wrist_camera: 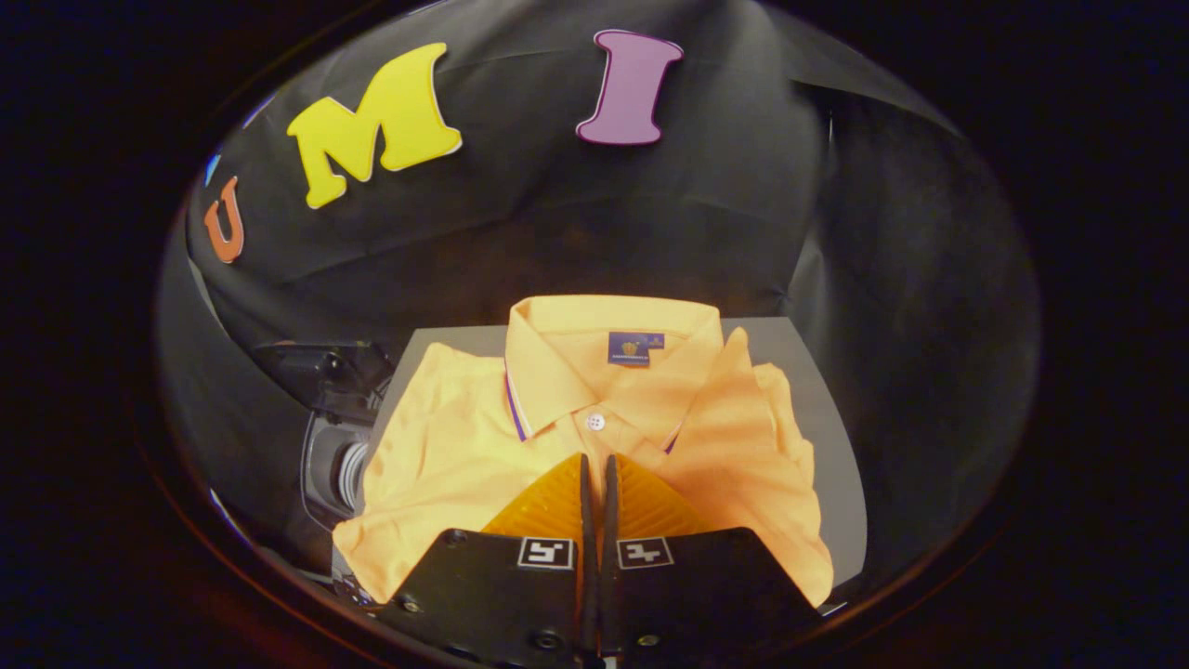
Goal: Put the clothes into the washing machine and then close the washing machine lid.
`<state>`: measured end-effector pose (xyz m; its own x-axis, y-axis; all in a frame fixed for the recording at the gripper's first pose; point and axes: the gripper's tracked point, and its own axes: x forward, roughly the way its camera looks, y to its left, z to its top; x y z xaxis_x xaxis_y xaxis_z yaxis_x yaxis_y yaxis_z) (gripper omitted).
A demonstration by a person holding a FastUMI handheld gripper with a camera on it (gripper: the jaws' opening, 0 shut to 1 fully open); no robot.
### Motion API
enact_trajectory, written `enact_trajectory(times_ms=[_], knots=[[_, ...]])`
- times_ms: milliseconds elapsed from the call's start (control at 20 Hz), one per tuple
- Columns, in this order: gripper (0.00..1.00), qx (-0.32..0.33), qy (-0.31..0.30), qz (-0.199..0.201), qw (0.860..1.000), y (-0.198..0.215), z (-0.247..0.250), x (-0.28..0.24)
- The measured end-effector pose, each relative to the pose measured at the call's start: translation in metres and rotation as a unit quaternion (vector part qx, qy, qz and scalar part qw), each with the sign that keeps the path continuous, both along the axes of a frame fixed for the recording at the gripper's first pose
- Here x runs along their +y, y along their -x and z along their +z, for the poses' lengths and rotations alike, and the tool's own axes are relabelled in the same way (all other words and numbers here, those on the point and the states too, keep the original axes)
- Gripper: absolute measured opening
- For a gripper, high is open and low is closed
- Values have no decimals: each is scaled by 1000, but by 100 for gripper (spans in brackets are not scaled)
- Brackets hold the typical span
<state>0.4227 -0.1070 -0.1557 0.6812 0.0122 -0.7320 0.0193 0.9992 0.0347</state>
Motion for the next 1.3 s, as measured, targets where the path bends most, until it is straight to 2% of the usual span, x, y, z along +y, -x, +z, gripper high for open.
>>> enact_trajectory(times_ms=[400, 1300], knots=[[4, -29, -34, 9, 999, 13, 52, 38], [4, -102, -81, 100, 986, 52, 144, 208]])
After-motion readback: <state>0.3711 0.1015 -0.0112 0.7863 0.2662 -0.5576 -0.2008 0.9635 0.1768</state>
